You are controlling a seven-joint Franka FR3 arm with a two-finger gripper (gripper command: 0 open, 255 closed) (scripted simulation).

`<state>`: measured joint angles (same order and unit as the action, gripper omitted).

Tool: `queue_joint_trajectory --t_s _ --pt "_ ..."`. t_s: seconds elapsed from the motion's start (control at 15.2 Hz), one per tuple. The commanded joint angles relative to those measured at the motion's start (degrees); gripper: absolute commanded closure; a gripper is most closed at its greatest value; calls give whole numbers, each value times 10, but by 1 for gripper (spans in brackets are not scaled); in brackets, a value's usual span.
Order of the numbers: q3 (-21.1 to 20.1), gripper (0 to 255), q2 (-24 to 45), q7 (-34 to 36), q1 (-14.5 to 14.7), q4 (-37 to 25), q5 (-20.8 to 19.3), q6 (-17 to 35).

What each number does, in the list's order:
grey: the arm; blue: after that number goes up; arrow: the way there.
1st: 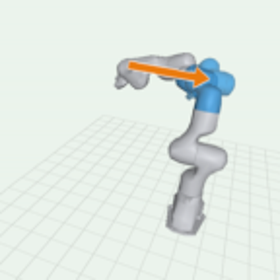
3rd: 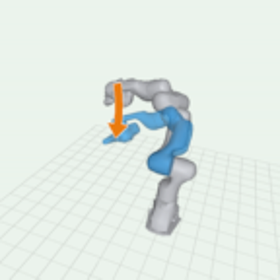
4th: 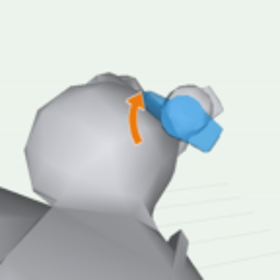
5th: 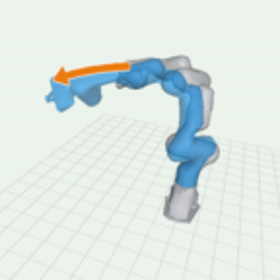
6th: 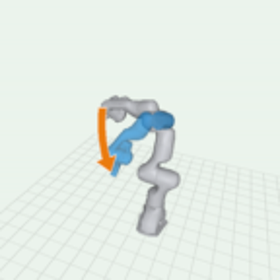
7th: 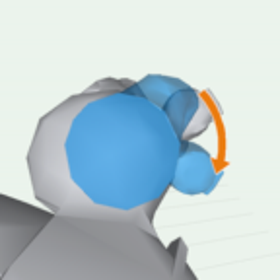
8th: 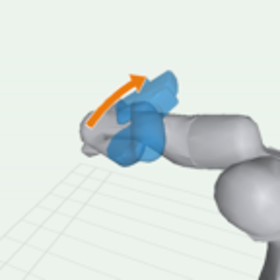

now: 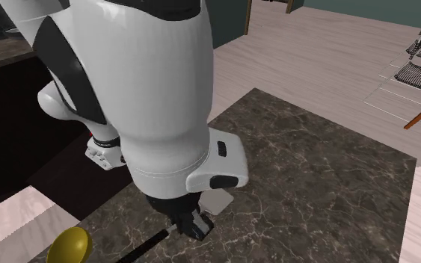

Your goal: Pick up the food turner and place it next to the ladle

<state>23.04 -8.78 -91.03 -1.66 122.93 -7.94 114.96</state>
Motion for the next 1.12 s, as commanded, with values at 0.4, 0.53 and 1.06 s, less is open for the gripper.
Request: queue_joint_trajectory --t_s 0.4,0.53,1.06 --pt "68 255 78 -132 -46 -80 34 1" --pt "82 255 104 -166 -61 -107 49 -1" --pt "88 255 135 -188 -70 -84 67 49"
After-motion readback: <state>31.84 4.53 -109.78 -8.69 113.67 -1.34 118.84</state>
